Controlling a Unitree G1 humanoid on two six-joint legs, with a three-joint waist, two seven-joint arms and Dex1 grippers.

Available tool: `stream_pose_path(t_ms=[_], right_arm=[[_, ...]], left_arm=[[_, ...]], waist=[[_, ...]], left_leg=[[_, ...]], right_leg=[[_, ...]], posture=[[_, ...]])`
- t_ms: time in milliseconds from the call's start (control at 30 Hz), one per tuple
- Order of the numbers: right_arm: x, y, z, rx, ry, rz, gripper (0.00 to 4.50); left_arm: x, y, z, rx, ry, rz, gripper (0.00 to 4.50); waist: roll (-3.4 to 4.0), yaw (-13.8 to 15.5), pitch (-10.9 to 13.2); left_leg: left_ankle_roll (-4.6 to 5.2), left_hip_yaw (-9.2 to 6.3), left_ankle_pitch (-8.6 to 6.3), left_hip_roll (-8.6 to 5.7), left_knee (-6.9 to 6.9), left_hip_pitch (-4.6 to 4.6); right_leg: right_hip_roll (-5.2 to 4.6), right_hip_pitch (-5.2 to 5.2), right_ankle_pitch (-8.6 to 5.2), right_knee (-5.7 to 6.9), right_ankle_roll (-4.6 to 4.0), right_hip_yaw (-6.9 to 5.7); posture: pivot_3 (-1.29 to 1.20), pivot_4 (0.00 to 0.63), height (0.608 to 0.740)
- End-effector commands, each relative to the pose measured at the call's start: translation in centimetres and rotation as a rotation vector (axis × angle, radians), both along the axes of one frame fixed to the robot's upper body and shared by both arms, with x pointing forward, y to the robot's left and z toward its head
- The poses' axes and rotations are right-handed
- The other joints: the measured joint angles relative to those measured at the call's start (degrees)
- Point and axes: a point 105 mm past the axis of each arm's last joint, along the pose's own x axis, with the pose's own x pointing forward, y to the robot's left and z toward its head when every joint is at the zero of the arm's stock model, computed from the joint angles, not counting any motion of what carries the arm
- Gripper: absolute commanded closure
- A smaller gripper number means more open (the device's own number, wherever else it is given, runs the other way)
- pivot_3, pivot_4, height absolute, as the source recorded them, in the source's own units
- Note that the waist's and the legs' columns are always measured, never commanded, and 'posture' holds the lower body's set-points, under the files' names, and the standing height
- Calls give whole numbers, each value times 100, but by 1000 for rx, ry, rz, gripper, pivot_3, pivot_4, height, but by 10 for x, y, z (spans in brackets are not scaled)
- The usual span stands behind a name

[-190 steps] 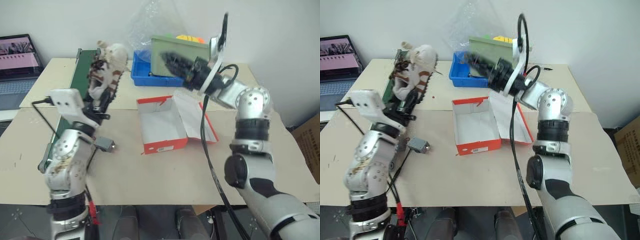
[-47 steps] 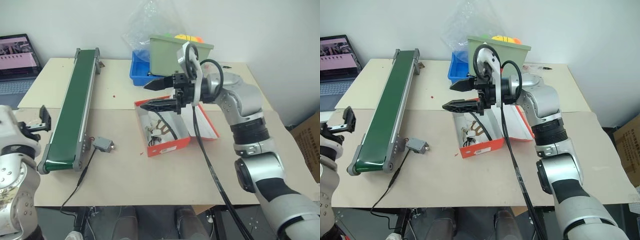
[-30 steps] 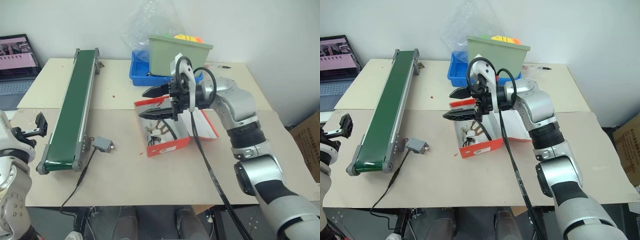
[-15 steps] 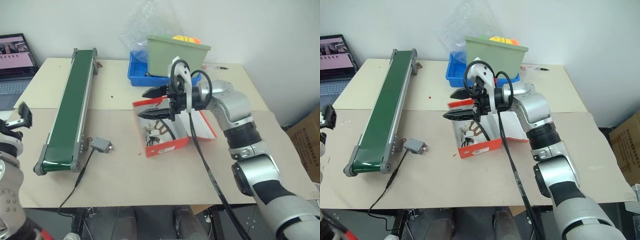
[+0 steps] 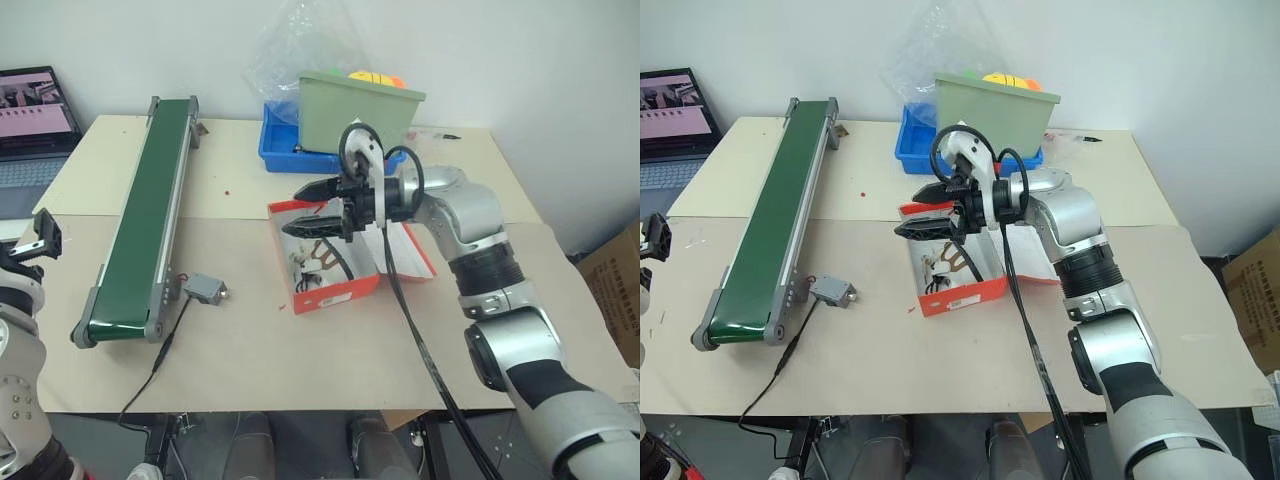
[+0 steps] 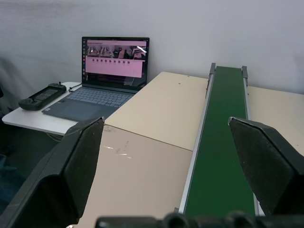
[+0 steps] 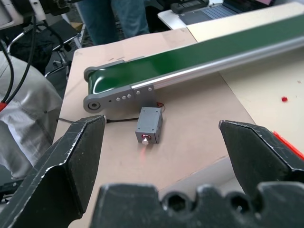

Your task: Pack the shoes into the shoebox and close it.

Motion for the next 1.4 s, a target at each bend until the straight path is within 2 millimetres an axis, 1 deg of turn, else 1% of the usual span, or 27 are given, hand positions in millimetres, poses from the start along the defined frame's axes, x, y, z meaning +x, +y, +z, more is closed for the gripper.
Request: stream_pose_path(t_ms=[33, 167, 367, 700, 1100, 1400], right_arm=[[0, 1, 8, 31, -13, -3, 16], [0, 2, 4, 24, -10, -5, 16], [-1, 3, 1, 16, -2, -5, 16], [2, 8, -7, 23, 17, -33, 16], [4, 8, -10, 37, 22, -66, 16], [4, 8, -12, 36, 25, -74, 16]], left_arm=[[-2, -3, 11, 82, -12, 0, 0], [-2, -3, 10, 85, -6, -2, 0], [-2, -2, 5, 32, -11, -13, 0], [7, -11, -7, 20, 32, -76, 0], [19, -15, -2, 35, 35, -104, 0], [19, -17, -2, 41, 37, -108, 0]], waist=[[0, -4, 0], [0, -3, 0], [0, -2, 0], [0, -2, 0], [0, 1, 0], [0, 0, 0]], left_leg=[[0, 0, 0, 0, 0, 0], [0, 1, 0, 0, -1, 0], [0, 1, 0, 0, 0, 0], [0, 0, 0, 0, 0, 0], [0, 0, 0, 0, 0, 0], [0, 0, 0, 0, 0, 0]], right_leg=[[0, -1, 0, 0, 0, 0], [0, -1, 0, -1, 0, 1], [0, 0, 0, -1, 0, 1], [0, 0, 0, 0, 0, 1], [0, 1, 0, 0, 0, 0], [0, 0, 0, 0, 0, 0]], posture=[[0, 150, 740], [0, 150, 740], [0, 150, 740], [0, 150, 740], [0, 150, 740], [0, 150, 740]])
